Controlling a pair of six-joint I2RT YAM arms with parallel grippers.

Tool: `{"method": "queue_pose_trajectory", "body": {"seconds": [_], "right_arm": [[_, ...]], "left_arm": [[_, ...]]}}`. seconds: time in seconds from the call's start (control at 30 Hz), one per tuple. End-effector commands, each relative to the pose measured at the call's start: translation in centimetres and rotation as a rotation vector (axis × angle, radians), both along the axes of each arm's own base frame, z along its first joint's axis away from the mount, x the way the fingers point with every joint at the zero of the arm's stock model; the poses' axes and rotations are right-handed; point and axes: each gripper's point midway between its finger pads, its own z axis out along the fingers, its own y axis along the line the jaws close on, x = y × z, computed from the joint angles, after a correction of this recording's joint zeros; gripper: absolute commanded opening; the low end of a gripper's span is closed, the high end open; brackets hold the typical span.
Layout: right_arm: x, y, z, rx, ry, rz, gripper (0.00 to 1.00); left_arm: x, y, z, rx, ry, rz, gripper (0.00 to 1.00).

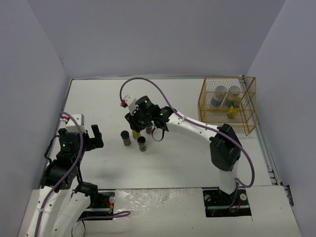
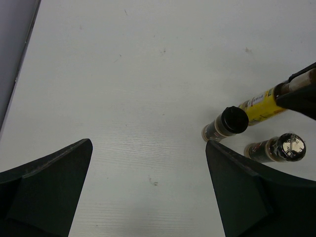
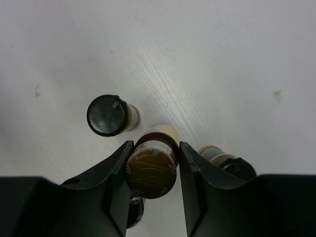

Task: Organize the condiment bottles

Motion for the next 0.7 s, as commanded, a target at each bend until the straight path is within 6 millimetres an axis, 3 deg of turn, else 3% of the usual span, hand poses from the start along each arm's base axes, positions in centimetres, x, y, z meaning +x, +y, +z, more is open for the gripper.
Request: {"method": "queue_pose_trajectory", "body": {"seconds": [0.0, 0.1, 0.23, 0.3, 0.33, 0.43, 0.67], "right_arm": [[3.2, -1.5, 16.5, 0.286, -0.264, -0.094, 0.00], [4.3, -4.5, 20.6, 0.349, -0.314, -0.180, 0.00], [6.4, -10.4, 23.5, 0.373, -0.350, -0.348, 0.00], [7.7, -14.8, 23.9, 0.324, -0.379, -0.493, 0.00], [7.5, -15.7, 24.2, 0.318, -0.383, -0.513, 0.00], [8.7, -22.8, 24.0, 0.295, -0.365, -0.711, 0.00], [8.4, -34.8, 23.3, 0.274, -0.346, -1.014, 0.00]], "left_arm": [[1.2, -0.2, 1.9, -0.008, -0.070, -0.005, 0.97], [1.1, -0.1, 1.8, -0.006, -0.067, -0.002, 0.97], [1.1, -0.1, 1.8, -0.007, -0.066, -0.001, 0.97], [1.2, -0.1, 1.8, -0.006, -0.063, 0.001, 0.97], [1.2, -0.1, 1.8, -0.006, -0.063, 0.001, 0.97], [1.2, -0.1, 1.7, -0.005, -0.057, 0.001, 0.97], [1.5, -0.3, 1.3, -0.004, -0.040, -0.007, 0.97]]}}
